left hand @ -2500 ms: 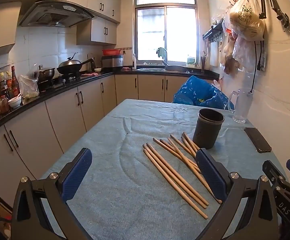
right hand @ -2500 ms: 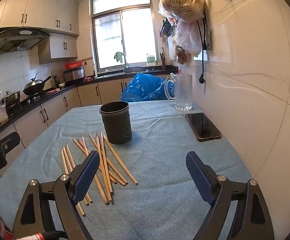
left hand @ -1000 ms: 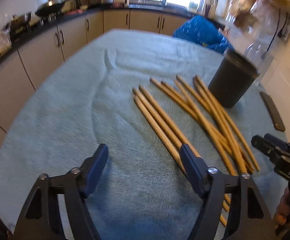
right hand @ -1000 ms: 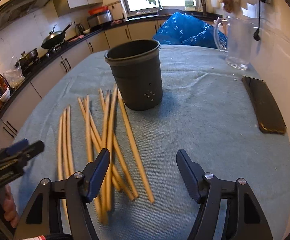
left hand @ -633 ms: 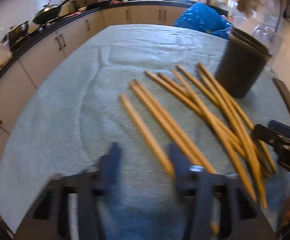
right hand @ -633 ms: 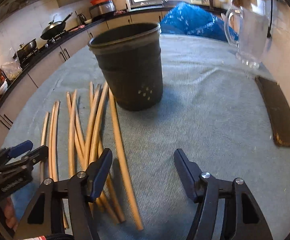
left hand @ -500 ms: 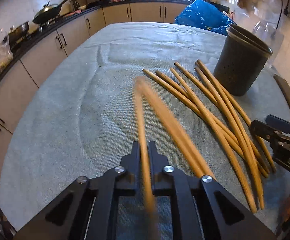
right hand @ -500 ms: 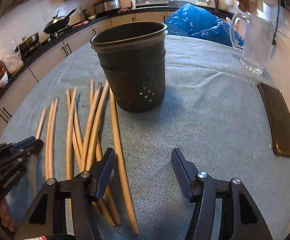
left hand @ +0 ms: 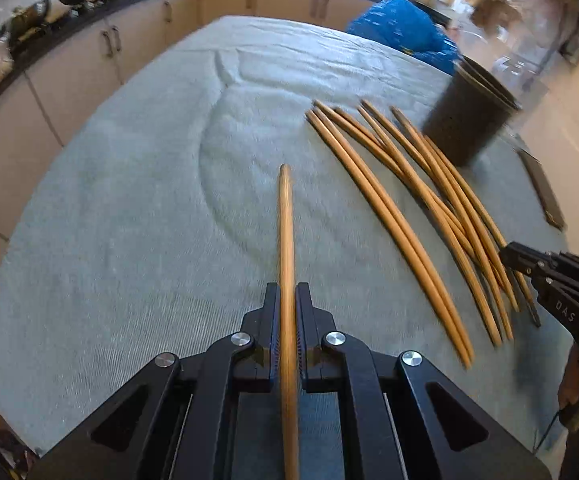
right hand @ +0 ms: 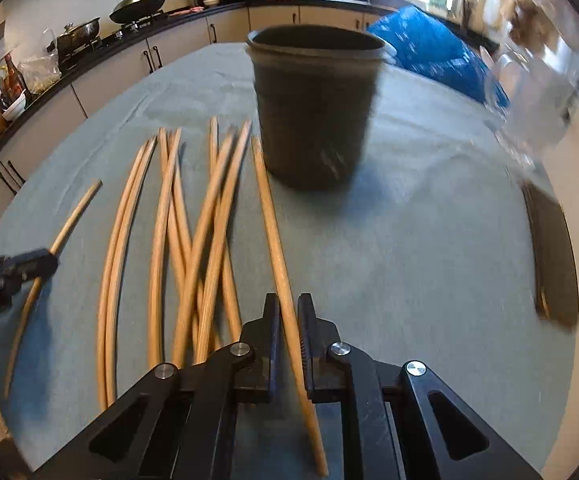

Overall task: Organize utensils
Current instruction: 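Close the left tool on one chopstick while the right tool grasps another chopstick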

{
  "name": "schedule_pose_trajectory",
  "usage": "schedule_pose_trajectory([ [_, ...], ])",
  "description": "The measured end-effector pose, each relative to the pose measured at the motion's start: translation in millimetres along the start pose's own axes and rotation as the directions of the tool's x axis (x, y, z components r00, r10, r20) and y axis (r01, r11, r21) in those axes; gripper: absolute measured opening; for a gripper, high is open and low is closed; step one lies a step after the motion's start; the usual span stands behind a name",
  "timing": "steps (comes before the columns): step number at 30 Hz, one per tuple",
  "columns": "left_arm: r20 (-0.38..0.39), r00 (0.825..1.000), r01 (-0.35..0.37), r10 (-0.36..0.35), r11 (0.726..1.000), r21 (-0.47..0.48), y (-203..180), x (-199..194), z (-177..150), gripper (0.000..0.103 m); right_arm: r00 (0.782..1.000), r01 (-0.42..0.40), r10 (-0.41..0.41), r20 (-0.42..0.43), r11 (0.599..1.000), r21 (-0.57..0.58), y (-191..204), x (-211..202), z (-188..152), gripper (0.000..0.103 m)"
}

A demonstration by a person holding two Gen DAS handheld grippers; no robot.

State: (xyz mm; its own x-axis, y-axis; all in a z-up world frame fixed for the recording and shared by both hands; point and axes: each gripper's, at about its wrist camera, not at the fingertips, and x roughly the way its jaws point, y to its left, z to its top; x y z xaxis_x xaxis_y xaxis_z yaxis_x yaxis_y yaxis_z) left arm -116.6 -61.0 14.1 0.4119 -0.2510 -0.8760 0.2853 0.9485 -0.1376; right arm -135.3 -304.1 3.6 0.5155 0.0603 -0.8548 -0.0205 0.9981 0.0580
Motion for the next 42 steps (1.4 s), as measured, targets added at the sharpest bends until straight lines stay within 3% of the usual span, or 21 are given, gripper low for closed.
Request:
schedule_pose_trajectory([
  [3, -0.021, 0.997, 0.072, -0.071, 0.997, 0.024, 6, -7, -7, 0.008, 0.999, -0.016, 0.017, -0.034, 1.0, 0.02, -8, -17, -25, 0.011],
  [4, -0.017, 0.996, 0.084, -0.084, 0.996, 0.034, 8, -9, -7, 0.011, 0.999, -0.03, 0.031, -0.038, 0.999, 0.033, -10, -21, -31, 0.016],
  [5, -0.012, 0.996, 0.09, -0.089, 0.995, 0.047, 8, -11, -5, 0.024, 0.999, -0.034, 0.036, -0.038, 0.998, 0.046, -14, -22, -31, 0.022],
  [6, 0.002, 0.996, 0.085, -0.085, 0.995, 0.06, 8, -12, -2, 0.041, 0.999, -0.028, 0.031, -0.039, 0.998, 0.059, -16, -23, -31, 0.037],
  [7, 0.02, 0.997, 0.075, -0.076, 0.995, 0.066, 8, -13, 0, 0.046, 0.999, 0.006, -0.003, -0.043, 0.998, 0.066, -17, -22, -29, 0.047],
  [9, 0.041, 0.997, 0.061, -0.064, 0.996, 0.069, 7, -10, 9, 0.047, 0.998, 0.041, -0.038, -0.051, 0.997, 0.066, -18, -16, -22, 0.048],
  [13, -0.004, 0.995, 0.102, -0.102, 0.992, 0.08, 4, 6, 22, 0.047, 0.996, 0.052, -0.047, -0.074, 0.997, 0.063, -20, -1, 4, 0.048],
  [15, -0.018, 0.996, 0.093, -0.092, 0.992, 0.089, 1, 15, 28, 0.046, 0.994, 0.066, -0.062, -0.088, 0.997, 0.044, -16, 7, 15, 0.044],
  [16, -0.01, 0.997, 0.083, -0.082, 0.992, 0.099, -1, 15, 30, 0.044, 0.993, 0.068, -0.065, -0.094, 0.997, 0.029, -15, 9, 21, 0.036],
  [18, -0.017, 0.998, 0.054, -0.053, 0.991, 0.125, -3, 18, 35, 0.029, 0.991, 0.062, -0.061, -0.118, 0.998, 0.008, -11, 16, 33, 0.026],
  [19, -0.019, 0.999, 0.045, -0.043, 0.99, 0.13, -3, 19, 37, 0.026, 0.99, 0.065, -0.065, -0.128, 0.998, 0.0, -9, 18, 37, 0.022],
  [24, -0.04, 0.998, 0.056, -0.051, 0.99, 0.132, 3, 23, 44, 0.02, 0.986, 0.054, -0.051, -0.156, 0.998, 0.017, -7, 26, 53, 0.02],
  [34, -0.047, 0.998, -0.019, 0.03, 0.974, 0.227, -15, 32, 52, 0.02, 0.968, 0.155, -0.169, -0.184, 0.984, -0.089, 23, 47, 79, 0.02],
  [36, -0.052, 0.998, -0.028, 0.044, 0.963, 0.267, -21, 35, 55, 0.02, 0.969, 0.141, -0.155, -0.192, 0.987, -0.08, 25, 49, 82, 0.019],
  [37, -0.056, 0.997, -0.03, 0.048, 0.958, 0.285, -23, 36, 57, 0.02, 0.972, 0.119, -0.132, -0.194, 0.99, -0.077, 24, 50, 82, 0.011],
  [38, -0.062, 0.997, -0.029, 0.05, 0.955, 0.296, -25, 37, 58, 0.018, 0.975, 0.105, -0.118, -0.19, 0.991, -0.077, 25, 50, 83, 0.01],
  [39, -0.07, 0.997, -0.022, 0.045, 0.954, 0.3, -25, 37, 59, 0.008, 0.977, 0.1, -0.112, -0.183, 0.992, -0.075, 23, 49, 82, 0.01],
  [42, -0.029, 0.999, -0.025, 0.035, 0.96, 0.279, -21, 24, 57, 0.006, 0.99, 0.052, -0.054, -0.127, 0.998, -0.022, 15, 37, 71, 0.007],
])
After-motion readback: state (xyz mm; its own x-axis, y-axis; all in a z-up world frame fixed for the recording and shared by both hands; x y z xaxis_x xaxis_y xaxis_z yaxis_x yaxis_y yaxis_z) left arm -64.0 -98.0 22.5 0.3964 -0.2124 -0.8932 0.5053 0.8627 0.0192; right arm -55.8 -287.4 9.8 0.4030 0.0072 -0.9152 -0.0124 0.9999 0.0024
